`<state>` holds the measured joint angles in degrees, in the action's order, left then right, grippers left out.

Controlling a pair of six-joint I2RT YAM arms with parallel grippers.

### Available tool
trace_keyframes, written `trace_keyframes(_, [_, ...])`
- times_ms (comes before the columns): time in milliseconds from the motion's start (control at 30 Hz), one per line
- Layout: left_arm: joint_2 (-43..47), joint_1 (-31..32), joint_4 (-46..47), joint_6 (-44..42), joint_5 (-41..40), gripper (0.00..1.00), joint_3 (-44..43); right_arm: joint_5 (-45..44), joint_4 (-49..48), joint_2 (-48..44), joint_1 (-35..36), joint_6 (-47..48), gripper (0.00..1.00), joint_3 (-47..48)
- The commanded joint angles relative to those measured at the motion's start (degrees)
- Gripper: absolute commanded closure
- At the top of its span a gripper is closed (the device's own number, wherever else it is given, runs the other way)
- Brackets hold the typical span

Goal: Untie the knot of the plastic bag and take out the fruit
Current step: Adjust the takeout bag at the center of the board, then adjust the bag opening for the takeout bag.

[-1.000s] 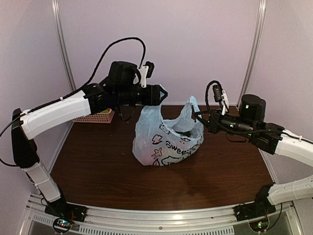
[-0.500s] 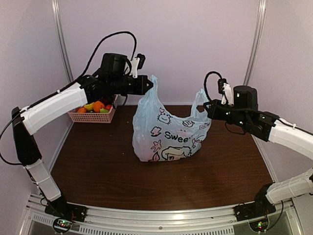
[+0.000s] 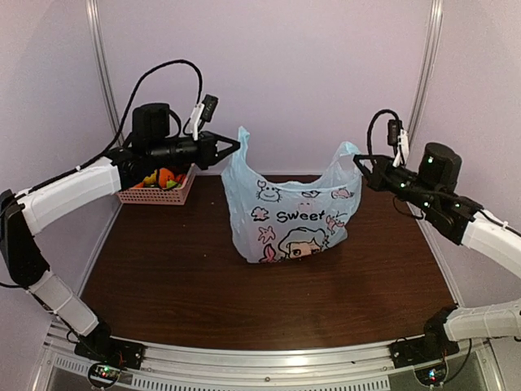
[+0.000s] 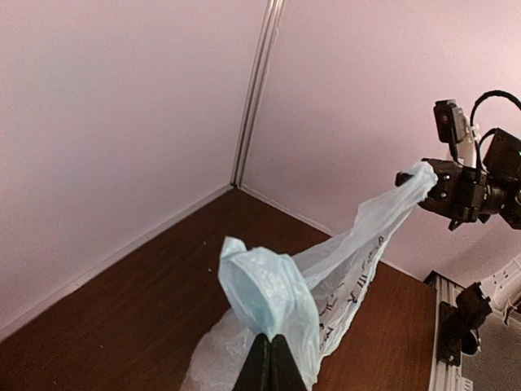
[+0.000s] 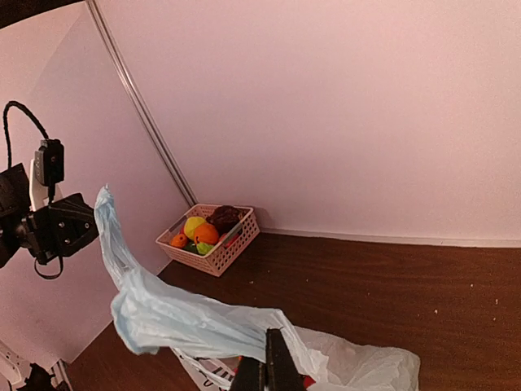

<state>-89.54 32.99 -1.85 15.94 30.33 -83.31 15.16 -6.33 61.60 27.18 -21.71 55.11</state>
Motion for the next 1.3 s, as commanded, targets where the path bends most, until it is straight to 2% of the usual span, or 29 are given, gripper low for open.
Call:
trace_keyframes(0, [5.14,2.06,9.89,-0.06,4.20,1.00,16.10,4.73,-1.88,-7.01,0.73,-5.15,1.00,-17.15])
trace_keyframes(167, [11.86,5.83,12.47,3.05,0.52,1.00,29.49,3.34,3.52,-18.55,2.31,-11.25,1.00,-29.92])
trace_keyframes(300, [15.52,8.32,13.13,6.60,-0.93,1.00,34.46,-0.28,11.06,-23.95,2.61,-12.19,1.00,-30.57])
trace_keyframes(367, [16.52,9.99,12.32,7.91,-1.68,1.00,36.18,-2.19,14.58,-24.89,2.67,-12.11,0.93,-28.99])
trace_keyframes(400, [17.14,10.85,11.67,8.22,-2.51,1.00,36.96,-2.85,15.86,-25.18,2.63,-11.87,0.88,-28.01])
trace_keyframes(533, [19.47,13.78,9.84,9.26,-6.79,1.00,39.06,-4.95,21.44,-25.22,2.62,-8.63,0.51,-22.20])
trace_keyframes(633, [21.61,14.17,10.02,10.85,-8.34,1.00,40.07,-5.06,25.23,-24.25,2.66,-4.68,0.31,-16.41])
trace_keyframes(733, [23.32,14.29,10.16,11.59,-9.44,1.00,40.64,-3.51,27.36,-22.58,2.71,-1.32,0.15,-10.54])
trace_keyframes(833, [23.68,14.29,9.96,11.69,-10.25,1.00,40.83,-1.10,27.94,-20.43,2.73,1.42,0.05,-5.71])
trace_keyframes(933, [23.44,14.25,9.91,12.11,-10.63,1.00,40.89,0.73,28.61,-17.26,2.79,3.97,0.01,-0.81])
trace_keyframes(1267, [24.71,14.29,11.12,12.91,-11.63,1.00,41.22,-0.84,34.24,-3.52,7.39,12.34,0.01,13.82])
